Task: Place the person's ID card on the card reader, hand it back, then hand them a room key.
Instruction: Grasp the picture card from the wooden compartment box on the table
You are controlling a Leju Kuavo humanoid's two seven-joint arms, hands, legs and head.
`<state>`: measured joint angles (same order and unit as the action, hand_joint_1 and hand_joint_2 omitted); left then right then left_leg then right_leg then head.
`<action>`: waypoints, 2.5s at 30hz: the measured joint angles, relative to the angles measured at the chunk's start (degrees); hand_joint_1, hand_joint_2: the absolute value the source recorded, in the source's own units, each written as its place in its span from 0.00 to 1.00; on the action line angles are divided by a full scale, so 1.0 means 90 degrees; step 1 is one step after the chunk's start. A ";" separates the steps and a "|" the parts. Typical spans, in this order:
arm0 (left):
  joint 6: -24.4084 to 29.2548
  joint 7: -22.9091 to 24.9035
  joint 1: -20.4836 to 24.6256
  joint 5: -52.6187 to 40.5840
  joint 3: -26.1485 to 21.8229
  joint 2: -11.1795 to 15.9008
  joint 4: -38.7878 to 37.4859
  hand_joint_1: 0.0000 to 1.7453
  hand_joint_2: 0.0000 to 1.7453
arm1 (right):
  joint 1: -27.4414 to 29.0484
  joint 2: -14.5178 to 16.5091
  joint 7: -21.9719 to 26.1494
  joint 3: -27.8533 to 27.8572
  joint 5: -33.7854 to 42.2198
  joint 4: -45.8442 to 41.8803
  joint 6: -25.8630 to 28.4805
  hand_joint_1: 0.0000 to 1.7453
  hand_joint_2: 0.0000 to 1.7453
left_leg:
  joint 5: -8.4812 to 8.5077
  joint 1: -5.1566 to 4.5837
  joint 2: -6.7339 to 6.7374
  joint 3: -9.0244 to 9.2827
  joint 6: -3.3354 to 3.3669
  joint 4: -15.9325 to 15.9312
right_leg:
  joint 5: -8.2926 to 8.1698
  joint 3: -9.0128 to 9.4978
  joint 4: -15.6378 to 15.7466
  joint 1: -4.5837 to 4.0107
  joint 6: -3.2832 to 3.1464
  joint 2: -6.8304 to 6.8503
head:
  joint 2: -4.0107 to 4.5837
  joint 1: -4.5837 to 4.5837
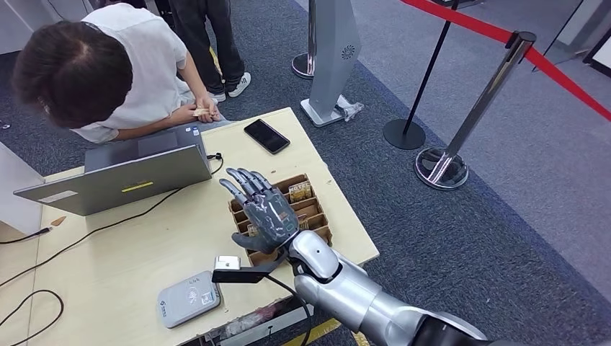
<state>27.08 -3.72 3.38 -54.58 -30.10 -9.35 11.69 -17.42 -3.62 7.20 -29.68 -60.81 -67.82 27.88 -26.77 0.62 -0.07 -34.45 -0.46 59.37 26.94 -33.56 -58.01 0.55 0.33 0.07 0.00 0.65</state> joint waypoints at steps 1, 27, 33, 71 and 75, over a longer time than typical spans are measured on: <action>0.0000 0.0000 0.0000 -0.0005 0.0000 0.0000 0.0000 0.00 0.00 | 0.0012 -0.0005 -0.0010 0.0002 0.0000 0.0015 -0.0002 0.00 1.00 | 0.0000 0.0000 0.0000 0.0000 0.0000 0.0000 | 0.0000 0.0000 0.0000 0.0000 0.0000 0.0000 | 0.0000 0.0000; 0.0103 0.0040 0.0001 -0.0108 0.0005 -0.0014 0.0000 0.00 0.00 | 0.0070 -0.0052 -0.0160 0.0040 -0.0114 0.0128 -0.0233 0.82 1.00 | 0.0000 0.0000 0.0001 0.0000 0.0000 0.0000 | 0.0000 0.0000 0.0000 0.0000 0.0000 0.0000 | 0.0000 -0.0001; 0.0250 -0.0002 -0.0014 -0.0107 0.0005 -0.0103 0.0000 0.00 0.00 | 0.0066 -0.0098 -0.0161 0.0070 -0.0114 0.0195 -0.0245 0.80 1.00 | 0.0000 -0.0001 0.0000 -0.0001 0.0000 0.0000 | 0.0000 0.0000 0.0000 0.0000 0.0000 0.0000 | 0.0000 0.0001; -0.0052 0.0078 0.0015 -0.0117 0.0010 -0.0027 0.0000 0.00 0.00 | -0.0466 -0.0030 -0.0176 0.0094 -0.0204 0.0741 -0.0423 0.34 1.00 | 0.0000 0.0000 -0.0001 -0.0004 0.0000 0.0000 | 0.0000 0.0000 0.0000 0.0000 0.0000 0.0001 | 0.0000 0.0001; -0.0044 0.0078 0.0014 -0.0119 0.0010 -0.0027 0.0000 0.00 0.00 | -0.0538 -0.0021 -0.0166 0.0116 -0.0185 0.0926 -0.0401 0.36 1.00 | 0.0000 -0.0001 -0.0001 -0.0004 0.0000 0.0000 | 0.0000 0.0001 0.0000 0.0000 0.0000 0.0002 | 0.0000 -0.0001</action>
<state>26.69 -3.02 3.50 -55.65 -30.01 -9.60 11.69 -22.26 -3.81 5.70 -28.64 -62.47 -59.48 24.27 -26.77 0.61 -0.08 -34.48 -0.46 59.37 26.94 -33.55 -58.01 0.55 0.34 0.09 0.00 0.64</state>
